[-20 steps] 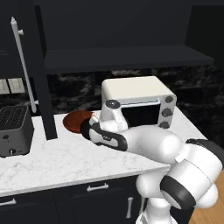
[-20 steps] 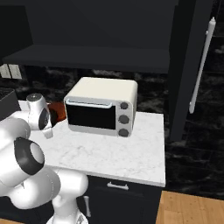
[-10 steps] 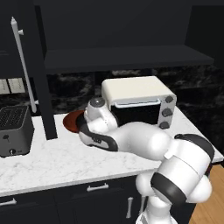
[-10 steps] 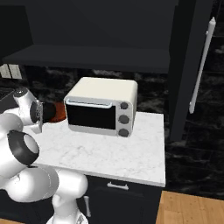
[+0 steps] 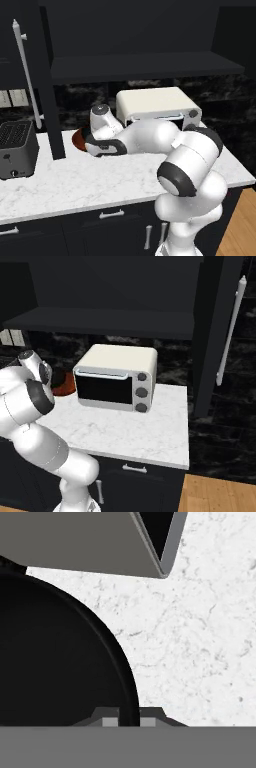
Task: Pick up the bowls on the counter and stack them on top of one another in the open cabinet. Place the smaller bowl on top of the larger bowl.
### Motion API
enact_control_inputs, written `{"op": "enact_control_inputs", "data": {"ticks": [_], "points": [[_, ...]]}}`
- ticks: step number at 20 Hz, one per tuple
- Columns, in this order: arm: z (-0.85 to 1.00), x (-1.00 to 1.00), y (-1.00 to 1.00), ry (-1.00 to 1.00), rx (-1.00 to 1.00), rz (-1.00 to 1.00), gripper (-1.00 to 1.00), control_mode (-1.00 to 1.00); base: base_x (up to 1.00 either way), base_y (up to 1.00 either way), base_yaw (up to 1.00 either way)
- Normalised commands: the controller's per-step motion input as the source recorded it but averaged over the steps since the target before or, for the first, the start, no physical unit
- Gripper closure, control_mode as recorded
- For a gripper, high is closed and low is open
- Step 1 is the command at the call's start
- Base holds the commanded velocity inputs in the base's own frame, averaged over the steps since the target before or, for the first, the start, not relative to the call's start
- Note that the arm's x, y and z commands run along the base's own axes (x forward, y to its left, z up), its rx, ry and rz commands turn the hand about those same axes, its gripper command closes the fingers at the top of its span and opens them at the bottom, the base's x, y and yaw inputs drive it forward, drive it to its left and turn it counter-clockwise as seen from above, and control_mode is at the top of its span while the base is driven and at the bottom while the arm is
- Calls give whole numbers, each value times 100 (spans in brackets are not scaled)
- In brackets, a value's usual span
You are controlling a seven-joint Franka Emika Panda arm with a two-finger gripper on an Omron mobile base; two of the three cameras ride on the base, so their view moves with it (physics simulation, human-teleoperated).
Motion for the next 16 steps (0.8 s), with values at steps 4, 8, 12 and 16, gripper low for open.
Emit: {"op": "enact_control_inputs", "data": {"ticks": [4,8,12,16], "points": [[0,56,11,0,1,0,100,-100,0,0,0],[0,53,30,0,0,-7,100,-100,0,0,0],[-15,51,33,0,0,-7,100,-100,0,0,0],[-31,41,16,0,0,-3,100,-100,0,0,0]]}}
